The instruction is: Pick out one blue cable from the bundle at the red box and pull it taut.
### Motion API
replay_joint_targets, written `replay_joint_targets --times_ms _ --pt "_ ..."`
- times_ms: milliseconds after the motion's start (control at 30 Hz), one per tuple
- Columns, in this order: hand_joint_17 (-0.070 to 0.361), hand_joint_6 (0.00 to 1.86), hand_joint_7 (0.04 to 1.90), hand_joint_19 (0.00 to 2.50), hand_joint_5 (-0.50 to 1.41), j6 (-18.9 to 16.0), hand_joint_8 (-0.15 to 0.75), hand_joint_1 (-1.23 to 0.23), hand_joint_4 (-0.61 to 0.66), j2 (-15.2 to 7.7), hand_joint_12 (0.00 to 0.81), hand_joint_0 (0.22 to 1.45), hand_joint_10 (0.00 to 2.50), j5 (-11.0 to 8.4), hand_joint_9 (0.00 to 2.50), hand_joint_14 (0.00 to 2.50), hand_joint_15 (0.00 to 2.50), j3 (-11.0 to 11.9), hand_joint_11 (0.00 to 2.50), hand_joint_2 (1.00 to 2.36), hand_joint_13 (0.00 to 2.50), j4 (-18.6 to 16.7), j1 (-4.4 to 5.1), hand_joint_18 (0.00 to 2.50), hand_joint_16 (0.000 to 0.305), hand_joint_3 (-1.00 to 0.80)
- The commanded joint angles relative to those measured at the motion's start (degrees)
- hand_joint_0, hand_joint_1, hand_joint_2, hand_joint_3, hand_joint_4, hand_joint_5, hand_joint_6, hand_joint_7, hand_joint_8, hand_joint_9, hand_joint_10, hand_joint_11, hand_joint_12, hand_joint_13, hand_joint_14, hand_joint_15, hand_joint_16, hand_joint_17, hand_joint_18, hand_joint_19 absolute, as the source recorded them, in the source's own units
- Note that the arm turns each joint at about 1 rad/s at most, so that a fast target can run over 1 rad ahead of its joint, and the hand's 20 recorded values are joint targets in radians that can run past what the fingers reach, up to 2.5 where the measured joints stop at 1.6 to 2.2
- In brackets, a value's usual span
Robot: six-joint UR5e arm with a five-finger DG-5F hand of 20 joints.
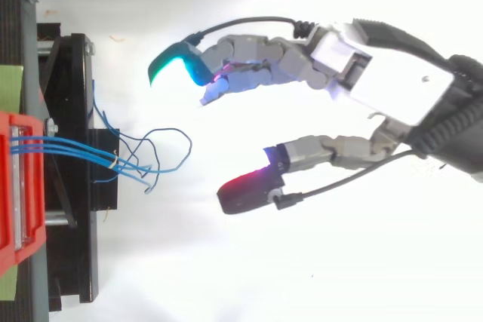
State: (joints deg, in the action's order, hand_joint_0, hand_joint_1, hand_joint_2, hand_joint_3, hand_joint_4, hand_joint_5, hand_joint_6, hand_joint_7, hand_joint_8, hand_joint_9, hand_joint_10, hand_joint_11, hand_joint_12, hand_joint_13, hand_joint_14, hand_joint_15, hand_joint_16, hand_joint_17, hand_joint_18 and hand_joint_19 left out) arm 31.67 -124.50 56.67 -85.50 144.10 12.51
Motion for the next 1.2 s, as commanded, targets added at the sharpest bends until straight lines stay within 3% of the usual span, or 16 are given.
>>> replay_joint_targets --times_ms 0,100,333,467,567,767,900,1000,1167 --pt "0.107 0.5 0.71 0.51 -0.18 -2.4 0.247 -0.63 0.22 -2.6 0.344 0.55 0.01 0.28 0.72 0.01 0.32 1.7 0.36 1.0 0.64 -0.3 -0.12 0.47 0.047 -0.5" --pt "0.107 0.5 0.72 0.51 -0.18 -3.4 0.244 -0.63 0.22 -3.6 0.345 0.55 0.01 0.64 0.72 0.01 0.32 3.9 0.36 1.0 0.64 0.1 -0.29 0.47 0.047 -0.5" --pt "0.106 0.5 0.72 0.51 -0.18 -3.5 0.244 -0.63 0.22 -3.8 0.346 0.55 0.01 1.16 0.72 0.01 0.32 4.1 0.36 1.0 0.64 -0.2 -0.29 0.47 0.047 -0.5" --pt "0.106 0.5 0.75 0.51 -0.17 -6.2 0.245 -0.62 0.23 -6.9 0.345 0.55 0.01 2.83 0.72 0.01 0.32 4.8 0.36 1.0 0.64 -2.5 -0.56 0.47 0.047 -0.5" --pt "0.107 0.5 0.76 0.52 -0.17 -8.9 0.249 -0.62 0.22 -7.0 0.345 0.55 0.01 3.71 0.73 0.01 0.32 5.0 0.36 1.0 0.64 -3.6 -0.82 0.48 0.047 -0.5" --pt "0.107 0.5 0.78 0.52 -0.18 -9.3 0.248 -0.62 0.21 -7.1 0.346 0.55 0.01 4.15 0.73 0.01 0.33 5.1 0.38 1.0 0.65 -4.4 -1.0 0.48 0.047 -0.5" --pt "0.107 0.5 0.79 0.52 -0.18 -10.3 0.246 -0.62 0.21 -8.7 0.346 0.55 0.01 4.94 0.73 0.01 0.33 5.2 0.38 1.0 0.66 -5.1 -1.35 0.49 0.047 -0.5" --pt "0.107 0.5 0.81 0.52 -0.18 -12.9 0.248 -0.62 0.21 -10.2 0.344 0.55 0.01 6.0 0.74 0.01 0.33 6.5 0.4 1.0 0.66 -6.5 -1.7 0.49 0.047 -0.5" --pt "0.106 0.5 0.85 0.52 -0.17 -15.4 0.246 -0.61 0.21 -10.3 0.344 0.56 0.02 7.58 0.74 0.01 0.34 7.5 0.41 1.0 0.67 -6.6 -1.79 0.49 0.047 -0.49"
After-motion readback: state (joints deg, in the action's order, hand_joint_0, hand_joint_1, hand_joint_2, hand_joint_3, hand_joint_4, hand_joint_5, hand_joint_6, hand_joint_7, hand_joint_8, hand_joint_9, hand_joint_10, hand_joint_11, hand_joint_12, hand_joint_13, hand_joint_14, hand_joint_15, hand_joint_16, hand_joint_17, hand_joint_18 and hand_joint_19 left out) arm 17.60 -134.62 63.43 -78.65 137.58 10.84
